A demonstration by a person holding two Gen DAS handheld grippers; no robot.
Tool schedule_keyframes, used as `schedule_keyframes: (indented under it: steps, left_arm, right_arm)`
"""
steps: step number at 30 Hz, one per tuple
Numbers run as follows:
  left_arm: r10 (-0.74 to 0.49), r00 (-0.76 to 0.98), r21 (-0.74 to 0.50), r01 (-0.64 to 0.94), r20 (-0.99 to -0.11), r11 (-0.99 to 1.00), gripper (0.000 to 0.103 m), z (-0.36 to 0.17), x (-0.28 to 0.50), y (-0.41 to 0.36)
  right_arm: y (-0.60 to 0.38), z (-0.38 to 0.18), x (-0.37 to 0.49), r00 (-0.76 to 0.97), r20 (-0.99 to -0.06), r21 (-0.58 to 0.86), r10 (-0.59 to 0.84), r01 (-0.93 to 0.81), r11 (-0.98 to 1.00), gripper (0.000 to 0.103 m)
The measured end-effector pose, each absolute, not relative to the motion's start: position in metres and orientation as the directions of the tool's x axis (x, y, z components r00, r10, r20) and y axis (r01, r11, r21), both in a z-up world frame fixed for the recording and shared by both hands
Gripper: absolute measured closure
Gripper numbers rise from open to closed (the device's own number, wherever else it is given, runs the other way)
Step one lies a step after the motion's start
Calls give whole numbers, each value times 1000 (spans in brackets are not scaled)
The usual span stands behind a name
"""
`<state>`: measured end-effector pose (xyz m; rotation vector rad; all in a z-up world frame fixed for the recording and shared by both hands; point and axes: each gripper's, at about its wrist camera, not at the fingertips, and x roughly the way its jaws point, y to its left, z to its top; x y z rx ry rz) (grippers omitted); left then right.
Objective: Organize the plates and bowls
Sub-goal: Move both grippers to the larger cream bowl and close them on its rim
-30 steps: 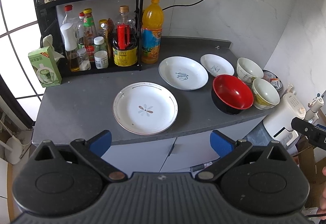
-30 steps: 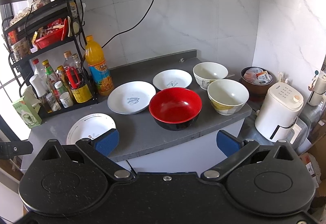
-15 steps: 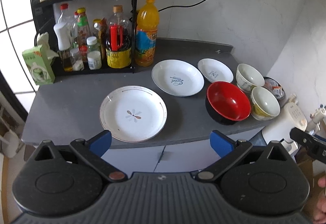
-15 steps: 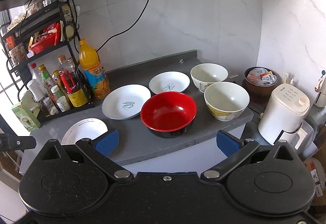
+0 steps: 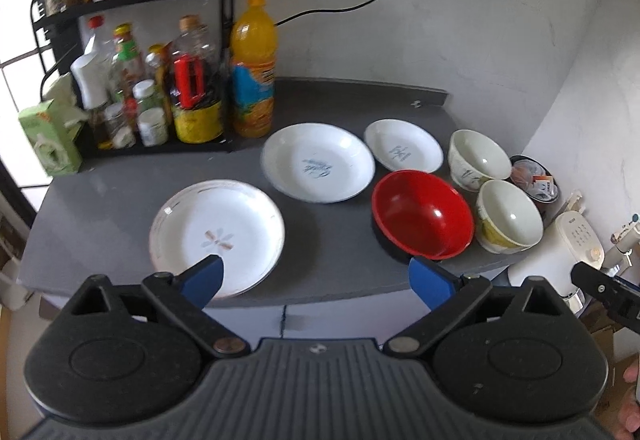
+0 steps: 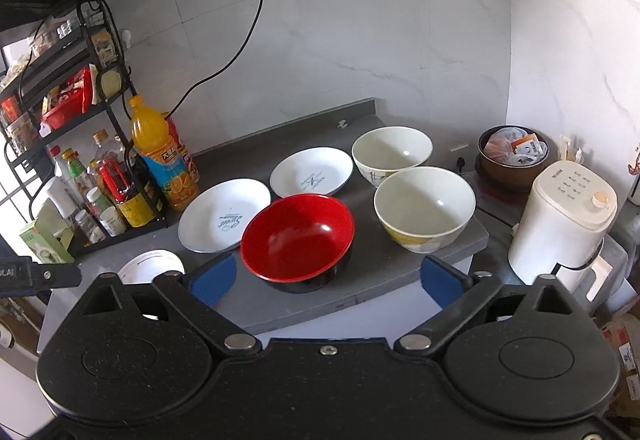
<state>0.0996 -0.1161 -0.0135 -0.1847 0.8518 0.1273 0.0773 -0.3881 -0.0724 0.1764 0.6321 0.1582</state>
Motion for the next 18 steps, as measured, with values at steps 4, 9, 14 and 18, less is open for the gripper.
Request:
schedule_keyframes:
  steps: [4, 9, 14, 18]
  left_arm:
    - [7, 661, -124, -152, -751, 981, 8, -12, 119, -132]
    - [-54, 661, -129, -65, -749, 989, 10, -18, 149, -153]
    - [-125, 643, -149, 18, -756, 989, 15, -35, 187, -168]
    - [-149, 614, -131, 75, -775, 989, 21, -53, 220, -182]
  right_arm:
    - [-395, -76, 86, 796, -575, 214, 189, -77, 974, 14]
    - [-405, -84, 98, 797, -586, 227, 146, -11, 974, 19]
    - [-413, -98, 113, 791, -603, 241, 102, 59, 969, 35]
    - [-418, -113, 133, 787, -612, 280, 80, 121, 952, 45]
